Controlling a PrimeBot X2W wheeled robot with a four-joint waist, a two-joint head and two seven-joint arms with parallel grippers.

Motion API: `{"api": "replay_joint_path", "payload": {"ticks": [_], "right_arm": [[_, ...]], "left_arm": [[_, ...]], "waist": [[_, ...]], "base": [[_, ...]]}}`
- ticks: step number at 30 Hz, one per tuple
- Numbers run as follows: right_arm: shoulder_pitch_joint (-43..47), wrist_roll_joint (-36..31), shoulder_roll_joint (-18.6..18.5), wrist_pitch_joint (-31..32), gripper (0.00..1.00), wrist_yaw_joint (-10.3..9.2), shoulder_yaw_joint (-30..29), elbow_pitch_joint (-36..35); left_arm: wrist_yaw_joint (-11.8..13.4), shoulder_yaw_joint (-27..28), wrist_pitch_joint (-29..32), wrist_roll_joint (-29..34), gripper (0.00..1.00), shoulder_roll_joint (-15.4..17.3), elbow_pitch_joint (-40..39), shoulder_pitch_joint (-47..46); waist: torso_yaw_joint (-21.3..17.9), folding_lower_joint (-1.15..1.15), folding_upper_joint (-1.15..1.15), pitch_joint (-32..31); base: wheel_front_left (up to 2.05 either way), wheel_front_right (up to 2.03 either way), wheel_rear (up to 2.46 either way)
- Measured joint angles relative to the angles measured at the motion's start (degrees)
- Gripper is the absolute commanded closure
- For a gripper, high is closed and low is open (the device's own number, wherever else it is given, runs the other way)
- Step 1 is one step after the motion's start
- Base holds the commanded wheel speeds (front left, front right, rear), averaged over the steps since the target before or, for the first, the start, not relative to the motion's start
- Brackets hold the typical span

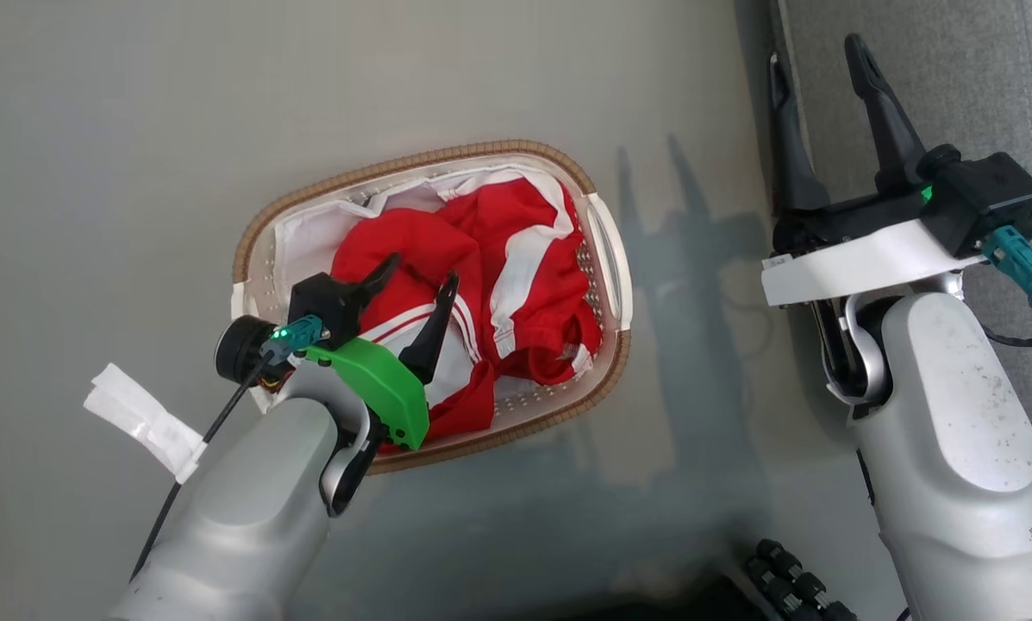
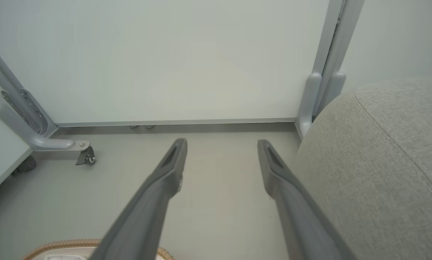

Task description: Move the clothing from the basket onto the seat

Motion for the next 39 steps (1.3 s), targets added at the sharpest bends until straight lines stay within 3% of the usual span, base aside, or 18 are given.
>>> {"api": "replay_joint_path", "payload": {"ticks": [12,25,39], "right_arm": [[-0.88,-0.08,0.00,0.01,0.00,0.00,1.42,-3.78],[-1.40,-0.86,0.00,0.00,0.00,0.00,3.28,-6.62],[-0.81,-0.51,0.01,0.00,0.00,0.00,4.01,-7.26]], "left_arm": [[0.00,-12.32,0.00,-9.21,0.00,1.15,6.12,-8.87],[0.00,-22.25,-0.02,-18.90,0.00,1.74,9.78,-14.41],[0.00,-28.09,1.21,-22.54,0.00,1.26,16.48,-17.34]], "waist": [[-1.73,0.00,0.00,8.22],[-3.45,0.00,0.00,12.65],[-4.52,-0.01,0.00,14.62]], "base": [[0.00,0.00,0.00],[0.00,0.00,0.00],[0.00,0.00,0.00]]}}
